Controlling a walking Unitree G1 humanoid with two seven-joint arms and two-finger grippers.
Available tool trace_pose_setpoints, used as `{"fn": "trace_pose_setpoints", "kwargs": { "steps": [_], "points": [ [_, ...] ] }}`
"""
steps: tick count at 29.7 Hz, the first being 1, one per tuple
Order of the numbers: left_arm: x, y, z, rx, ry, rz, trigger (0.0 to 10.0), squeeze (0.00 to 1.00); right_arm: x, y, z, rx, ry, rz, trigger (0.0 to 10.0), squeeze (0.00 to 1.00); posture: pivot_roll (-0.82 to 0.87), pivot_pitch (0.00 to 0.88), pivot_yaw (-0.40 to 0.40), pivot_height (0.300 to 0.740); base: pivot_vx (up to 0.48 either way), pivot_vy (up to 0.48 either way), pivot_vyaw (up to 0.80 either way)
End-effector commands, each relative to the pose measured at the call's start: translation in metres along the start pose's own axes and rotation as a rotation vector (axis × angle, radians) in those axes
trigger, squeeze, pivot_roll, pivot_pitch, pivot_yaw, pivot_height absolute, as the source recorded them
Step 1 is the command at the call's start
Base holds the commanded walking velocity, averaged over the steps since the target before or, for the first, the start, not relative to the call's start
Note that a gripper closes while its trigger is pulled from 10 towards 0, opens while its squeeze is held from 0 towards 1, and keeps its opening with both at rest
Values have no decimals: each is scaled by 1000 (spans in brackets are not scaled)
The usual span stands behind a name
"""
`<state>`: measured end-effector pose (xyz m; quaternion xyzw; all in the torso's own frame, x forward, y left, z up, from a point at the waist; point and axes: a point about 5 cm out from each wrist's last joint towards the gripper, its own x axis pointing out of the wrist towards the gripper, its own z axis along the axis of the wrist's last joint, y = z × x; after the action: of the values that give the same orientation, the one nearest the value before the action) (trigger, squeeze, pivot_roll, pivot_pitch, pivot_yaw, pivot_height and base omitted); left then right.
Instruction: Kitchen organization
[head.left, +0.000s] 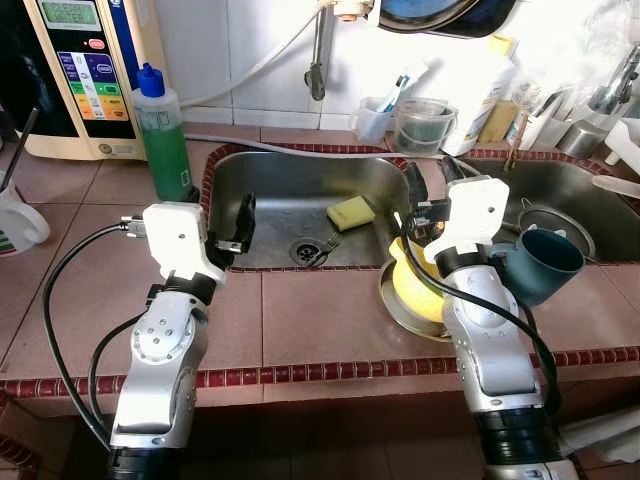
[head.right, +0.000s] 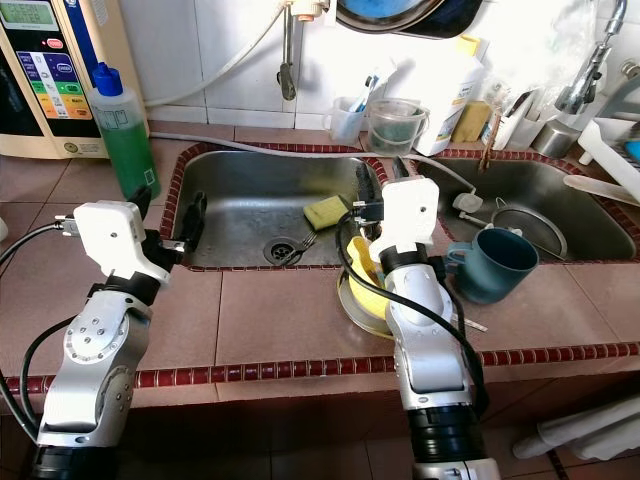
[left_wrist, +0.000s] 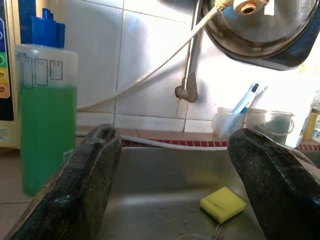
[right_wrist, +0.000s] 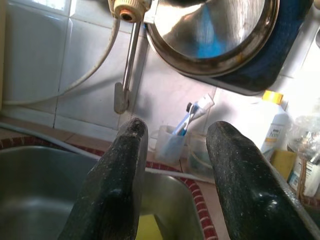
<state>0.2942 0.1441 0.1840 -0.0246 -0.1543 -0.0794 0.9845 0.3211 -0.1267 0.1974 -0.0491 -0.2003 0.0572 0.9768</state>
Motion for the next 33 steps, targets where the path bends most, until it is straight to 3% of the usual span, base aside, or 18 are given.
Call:
{"fn": "trace_pose_setpoints", "kwargs": {
  "steps": [1,33],
  "points": [
    [0,-6,4,-3,-15,-26,10000,0,0,-4,6,-6,-30,-12,10000,0,-157,26,-78,740,0,-259,0],
    [5,-10,7,-20,-27,-34,10000,0,4,-13,11,-19,-47,-32,10000,0,-164,29,-84,740,0,-287,0]
  ]
}}
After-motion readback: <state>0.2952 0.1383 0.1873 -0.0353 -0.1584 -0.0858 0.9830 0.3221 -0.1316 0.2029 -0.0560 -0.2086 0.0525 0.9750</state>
